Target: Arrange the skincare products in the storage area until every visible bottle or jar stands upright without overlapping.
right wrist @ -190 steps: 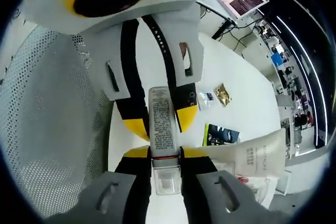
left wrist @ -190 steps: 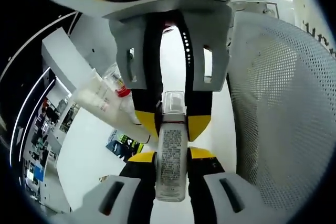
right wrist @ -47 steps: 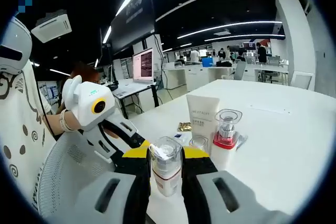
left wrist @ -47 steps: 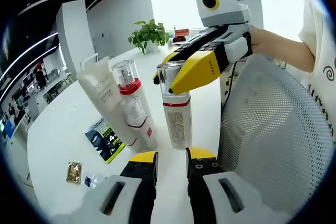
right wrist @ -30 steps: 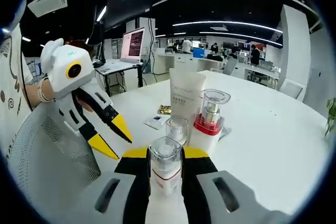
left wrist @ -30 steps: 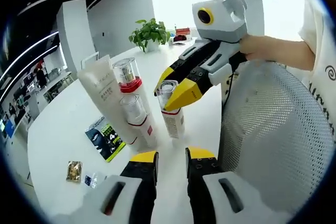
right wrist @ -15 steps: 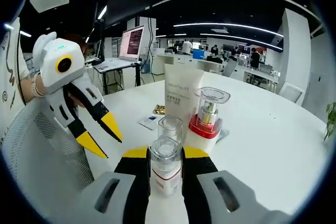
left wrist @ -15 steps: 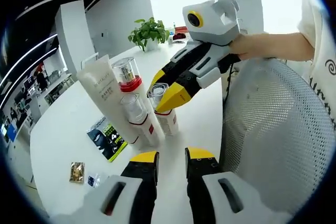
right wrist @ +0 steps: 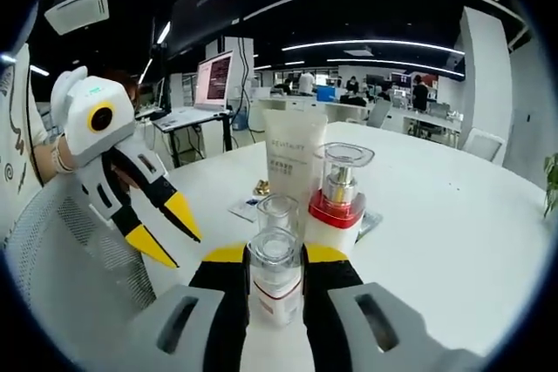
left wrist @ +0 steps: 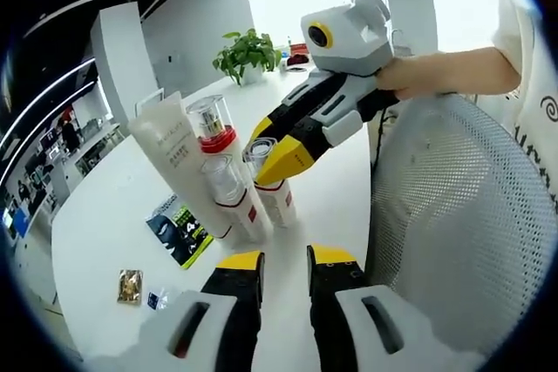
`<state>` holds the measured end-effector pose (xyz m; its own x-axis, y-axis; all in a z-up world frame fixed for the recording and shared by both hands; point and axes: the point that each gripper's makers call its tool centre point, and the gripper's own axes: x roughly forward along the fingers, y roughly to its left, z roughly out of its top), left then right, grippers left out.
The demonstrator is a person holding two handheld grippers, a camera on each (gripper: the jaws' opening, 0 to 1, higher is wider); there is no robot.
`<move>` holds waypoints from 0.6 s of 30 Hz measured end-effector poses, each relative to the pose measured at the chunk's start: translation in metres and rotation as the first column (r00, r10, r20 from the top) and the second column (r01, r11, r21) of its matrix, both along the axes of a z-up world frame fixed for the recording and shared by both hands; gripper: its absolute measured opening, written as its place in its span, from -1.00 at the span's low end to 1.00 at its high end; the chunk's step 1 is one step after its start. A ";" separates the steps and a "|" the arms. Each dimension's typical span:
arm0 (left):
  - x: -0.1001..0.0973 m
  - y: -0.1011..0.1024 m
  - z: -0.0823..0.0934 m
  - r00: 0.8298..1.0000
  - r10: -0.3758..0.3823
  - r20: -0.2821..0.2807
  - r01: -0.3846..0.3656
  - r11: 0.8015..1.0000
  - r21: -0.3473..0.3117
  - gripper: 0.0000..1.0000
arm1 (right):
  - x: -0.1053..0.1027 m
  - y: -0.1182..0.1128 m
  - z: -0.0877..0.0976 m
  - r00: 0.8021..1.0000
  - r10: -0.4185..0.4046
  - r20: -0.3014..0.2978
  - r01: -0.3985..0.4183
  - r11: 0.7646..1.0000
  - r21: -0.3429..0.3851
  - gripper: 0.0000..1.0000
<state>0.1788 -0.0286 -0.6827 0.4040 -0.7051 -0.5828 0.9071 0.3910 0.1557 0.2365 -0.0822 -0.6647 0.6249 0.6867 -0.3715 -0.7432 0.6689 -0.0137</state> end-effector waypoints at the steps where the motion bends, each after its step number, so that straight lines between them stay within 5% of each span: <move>1: 0.000 0.000 0.001 1.000 0.002 0.003 -0.002 1.000 -0.001 -0.69 | -0.001 0.001 0.000 1.000 0.001 -0.020 0.000 1.000 0.022 -0.55; 8: -0.002 0.001 -0.001 1.000 -0.006 -0.001 0.006 1.000 0.007 -0.69 | -0.005 0.000 -0.007 0.999 0.001 -0.049 -0.001 1.000 0.003 -0.42; 18: 0.000 0.001 0.000 1.000 -0.002 0.003 0.002 1.000 0.004 -0.69 | -0.016 -0.010 -0.035 0.993 -0.004 -0.118 -0.015 0.987 -0.159 -0.46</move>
<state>0.1783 -0.0281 -0.6824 0.4041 -0.7037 -0.5844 0.9075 0.3885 0.1596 0.2206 -0.0917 -0.6996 0.5668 0.6159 -0.5471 -0.7497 0.6609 -0.0326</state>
